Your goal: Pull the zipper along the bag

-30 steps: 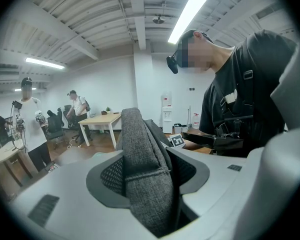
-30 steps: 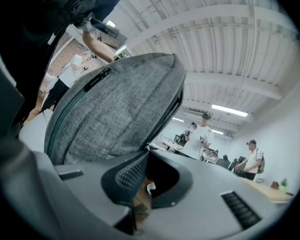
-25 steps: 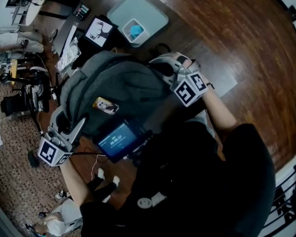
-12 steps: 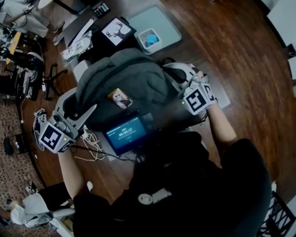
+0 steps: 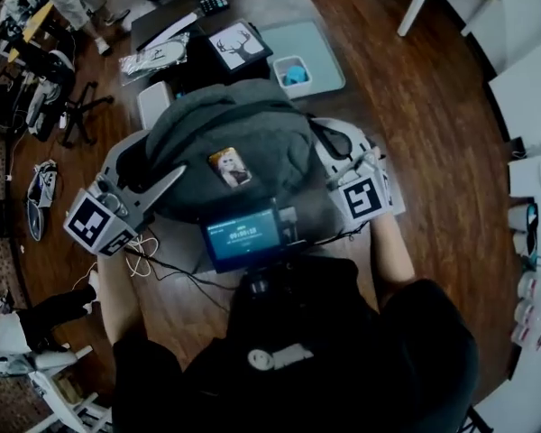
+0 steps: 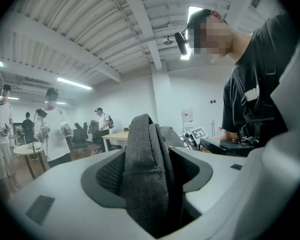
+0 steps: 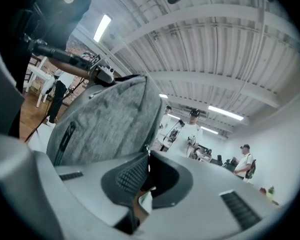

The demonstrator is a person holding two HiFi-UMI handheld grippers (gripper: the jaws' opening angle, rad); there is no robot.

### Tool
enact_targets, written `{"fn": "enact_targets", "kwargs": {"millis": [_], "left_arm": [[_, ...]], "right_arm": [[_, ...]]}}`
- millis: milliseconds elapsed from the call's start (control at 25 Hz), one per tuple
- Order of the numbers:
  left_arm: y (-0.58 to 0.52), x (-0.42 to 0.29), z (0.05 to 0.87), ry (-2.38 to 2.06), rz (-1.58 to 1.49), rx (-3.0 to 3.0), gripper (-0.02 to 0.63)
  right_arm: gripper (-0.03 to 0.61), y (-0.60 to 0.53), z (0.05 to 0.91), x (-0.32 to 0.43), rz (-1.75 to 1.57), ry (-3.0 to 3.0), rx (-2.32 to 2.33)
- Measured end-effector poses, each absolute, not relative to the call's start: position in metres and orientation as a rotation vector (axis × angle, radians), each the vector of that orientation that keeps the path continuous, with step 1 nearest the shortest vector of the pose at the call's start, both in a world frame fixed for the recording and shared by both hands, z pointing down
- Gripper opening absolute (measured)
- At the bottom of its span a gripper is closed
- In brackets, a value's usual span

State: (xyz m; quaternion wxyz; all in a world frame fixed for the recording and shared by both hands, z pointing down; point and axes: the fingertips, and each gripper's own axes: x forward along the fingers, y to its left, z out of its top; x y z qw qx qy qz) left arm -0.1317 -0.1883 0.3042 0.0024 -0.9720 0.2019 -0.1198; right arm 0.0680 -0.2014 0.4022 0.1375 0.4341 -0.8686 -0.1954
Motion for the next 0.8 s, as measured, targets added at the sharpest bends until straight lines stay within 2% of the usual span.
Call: {"fn": "enact_targets", "kwargs": {"millis": [200,800], "left_arm": [[-0.198,-0.112,0.299,0.545,-0.340,-3.043,0.272],[-0.205,-0.098,0.300,0.523,-0.331,-3.043,0.270]], "right_arm": [[0.015,-0.217,0.342,0.069,-0.712,-2.464,1.301],[0.016,-0.211,0.285,0.008,-1.299,-2.043,0.823]]}}
